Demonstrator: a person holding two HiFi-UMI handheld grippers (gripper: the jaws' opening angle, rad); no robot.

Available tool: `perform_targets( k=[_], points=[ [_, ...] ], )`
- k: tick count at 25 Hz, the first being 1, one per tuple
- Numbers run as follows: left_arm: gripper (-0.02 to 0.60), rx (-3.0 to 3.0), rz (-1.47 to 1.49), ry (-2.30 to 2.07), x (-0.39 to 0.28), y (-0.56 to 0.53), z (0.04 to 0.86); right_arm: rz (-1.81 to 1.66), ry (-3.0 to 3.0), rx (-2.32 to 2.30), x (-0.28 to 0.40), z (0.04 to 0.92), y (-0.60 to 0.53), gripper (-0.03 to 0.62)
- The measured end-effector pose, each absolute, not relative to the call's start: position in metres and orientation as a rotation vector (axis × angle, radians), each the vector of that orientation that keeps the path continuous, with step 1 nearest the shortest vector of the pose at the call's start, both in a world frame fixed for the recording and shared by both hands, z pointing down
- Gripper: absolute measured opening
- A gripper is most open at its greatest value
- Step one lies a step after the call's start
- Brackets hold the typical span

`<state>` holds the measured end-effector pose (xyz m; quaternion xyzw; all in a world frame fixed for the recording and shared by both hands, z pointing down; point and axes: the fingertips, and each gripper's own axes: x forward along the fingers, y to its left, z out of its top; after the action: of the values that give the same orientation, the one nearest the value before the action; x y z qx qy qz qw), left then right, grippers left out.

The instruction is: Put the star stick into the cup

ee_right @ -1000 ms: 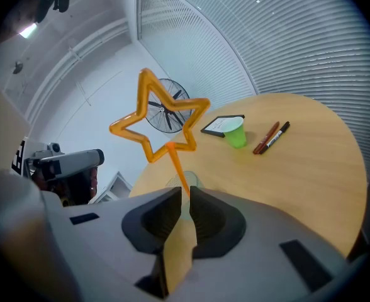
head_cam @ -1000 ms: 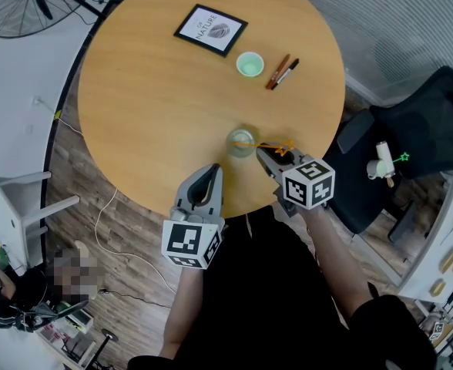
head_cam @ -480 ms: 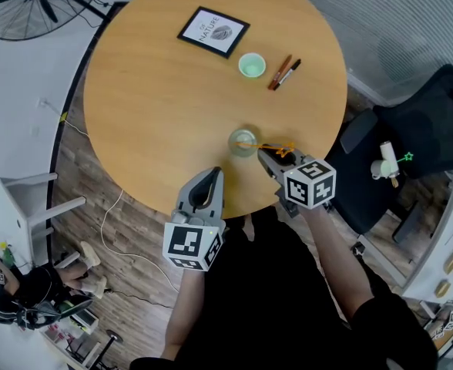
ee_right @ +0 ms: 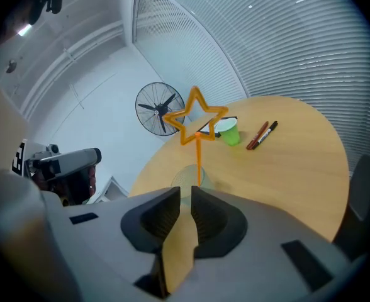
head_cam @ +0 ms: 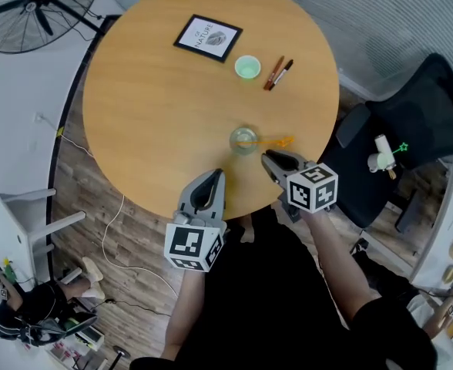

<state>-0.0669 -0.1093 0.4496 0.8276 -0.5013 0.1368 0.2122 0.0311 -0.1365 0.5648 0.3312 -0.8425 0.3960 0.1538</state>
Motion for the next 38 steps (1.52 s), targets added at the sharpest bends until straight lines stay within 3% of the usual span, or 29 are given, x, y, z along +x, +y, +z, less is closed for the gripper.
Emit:
perform_targets(
  k=[24, 38],
  points=[
    [-0.002, 2.529, 0.198, -1.217, -0.115, -0.036, 0.386, 0.806, -2.538, 1.338, 0.003, 0.427, -0.036, 0.046],
    [-0.002, 2.627, 0.187, -1.057, -0.120, 0.023, 0.376, 0.720, -2.500, 1.550, 0.000, 0.397, 0.048, 0.035]
  ],
)
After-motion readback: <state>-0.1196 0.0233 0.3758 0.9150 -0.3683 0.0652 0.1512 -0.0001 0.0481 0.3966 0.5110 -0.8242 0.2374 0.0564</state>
